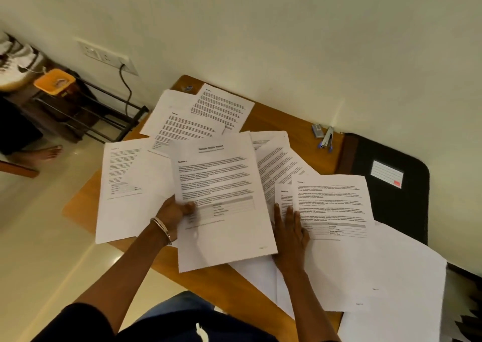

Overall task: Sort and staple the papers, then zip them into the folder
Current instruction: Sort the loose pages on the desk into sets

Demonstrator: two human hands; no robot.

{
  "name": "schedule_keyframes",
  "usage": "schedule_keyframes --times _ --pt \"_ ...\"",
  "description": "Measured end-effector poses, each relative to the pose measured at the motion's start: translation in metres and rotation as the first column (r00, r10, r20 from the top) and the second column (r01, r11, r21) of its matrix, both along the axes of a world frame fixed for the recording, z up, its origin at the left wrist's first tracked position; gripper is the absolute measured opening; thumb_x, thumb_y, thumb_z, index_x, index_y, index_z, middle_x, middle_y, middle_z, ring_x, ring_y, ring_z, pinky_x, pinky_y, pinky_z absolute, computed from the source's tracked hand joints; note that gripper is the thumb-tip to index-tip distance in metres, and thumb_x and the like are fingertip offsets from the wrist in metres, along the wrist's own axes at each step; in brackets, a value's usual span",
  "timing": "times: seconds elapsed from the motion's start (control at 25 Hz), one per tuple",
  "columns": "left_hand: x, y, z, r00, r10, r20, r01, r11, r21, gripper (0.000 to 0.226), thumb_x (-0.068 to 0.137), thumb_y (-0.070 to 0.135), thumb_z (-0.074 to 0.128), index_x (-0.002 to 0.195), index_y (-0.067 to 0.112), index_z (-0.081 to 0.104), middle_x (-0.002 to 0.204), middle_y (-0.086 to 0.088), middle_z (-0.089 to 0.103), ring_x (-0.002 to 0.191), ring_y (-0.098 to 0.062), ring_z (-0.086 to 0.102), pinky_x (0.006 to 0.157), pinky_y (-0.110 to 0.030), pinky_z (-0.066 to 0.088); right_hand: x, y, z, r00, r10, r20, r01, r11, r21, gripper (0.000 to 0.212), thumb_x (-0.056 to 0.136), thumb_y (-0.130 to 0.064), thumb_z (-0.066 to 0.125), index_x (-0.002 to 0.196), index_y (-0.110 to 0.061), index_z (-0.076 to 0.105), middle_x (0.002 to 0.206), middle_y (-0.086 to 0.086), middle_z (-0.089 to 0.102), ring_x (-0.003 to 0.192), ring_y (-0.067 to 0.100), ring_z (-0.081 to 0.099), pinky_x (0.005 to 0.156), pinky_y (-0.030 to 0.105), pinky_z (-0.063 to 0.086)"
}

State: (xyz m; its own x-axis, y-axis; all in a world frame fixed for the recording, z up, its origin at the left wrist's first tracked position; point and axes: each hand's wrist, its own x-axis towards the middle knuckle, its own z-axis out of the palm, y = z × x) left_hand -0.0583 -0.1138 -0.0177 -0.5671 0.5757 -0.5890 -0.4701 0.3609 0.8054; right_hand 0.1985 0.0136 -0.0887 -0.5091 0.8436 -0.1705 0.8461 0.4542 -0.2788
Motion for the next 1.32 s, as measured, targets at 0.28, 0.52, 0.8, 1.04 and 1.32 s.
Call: schedule_keyframes --times 0.28,0.52,0.8,1.04,1.32 --pt "0.023 0.014 0.021 0.973 -0.228 -0.032 0.23 0.971 0.067 0.067 0.058 0.037 0.084 0.113 0.006 0.063 0.108 -0.01 0.07 0.099 -0.029 0.066 0.083 -0.042 0.055 -0.017 0.041 0.101 0.289 -0.852 -0.437 -0.168 0.405 -0.899 0.048 0.077 -0.047 0.07 0.116 -0.02 0.063 0.11 0.0 0.071 0.104 0.021 0.066 0.086 0.036 0.055" --pt "0.045 0.043 0.036 0.999 0.025 -0.03 -0.024 0.999 0.03 0.016 0.089 0.019 0.061 0.085 0.007 0.071 0.084 -0.007 0.073 0.079 -0.026 0.067 0.07 -0.035 0.057 -0.011 0.04 0.093 0.447 -0.688 -0.572 0.189 0.698 -0.691 0.036 0.081 0.004 0.069 0.114 -0.009 0.065 0.11 0.002 0.069 0.1 0.017 0.065 0.076 0.02 0.052" --pt "0.052 0.044 0.039 0.992 0.121 0.039 -0.122 0.992 0.029 0.01 0.078 0.016 0.072 0.084 0.008 0.069 0.074 -0.003 0.072 0.064 -0.02 0.069 0.054 -0.029 0.056 0.011 0.016 0.074 0.028 -0.821 -0.57 0.112 0.569 -0.815 0.032 0.074 0.006 0.069 0.096 -0.018 0.071 0.096 -0.007 0.074 0.103 0.018 0.065 0.08 0.021 0.056" --pt "0.055 0.047 0.045 0.998 0.06 0.03 -0.062 0.996 0.063 0.016 0.08 0.017 0.069 0.093 0.008 0.068 0.081 -0.004 0.073 0.07 -0.024 0.069 0.055 -0.029 0.056 0.018 0.012 0.073 0.004 -0.812 -0.583 0.09 0.581 -0.809 0.051 0.039 -0.035 0.091 0.087 -0.027 0.077 0.101 -0.005 0.073 0.1 0.015 0.067 0.083 0.025 0.056" --pt "0.057 0.047 0.03 0.967 -0.239 -0.086 0.245 0.967 0.072 0.028 0.083 0.011 0.066 0.111 0.009 0.064 0.097 -0.001 0.071 0.095 -0.026 0.067 0.076 -0.034 0.057 0.004 0.017 0.088 0.384 -0.681 -0.623 0.23 0.725 -0.65 0.042 0.087 0.0 0.063 0.128 -0.01 0.056 0.121 0.005 0.064 0.11 0.016 0.061 0.093 0.036 0.053"
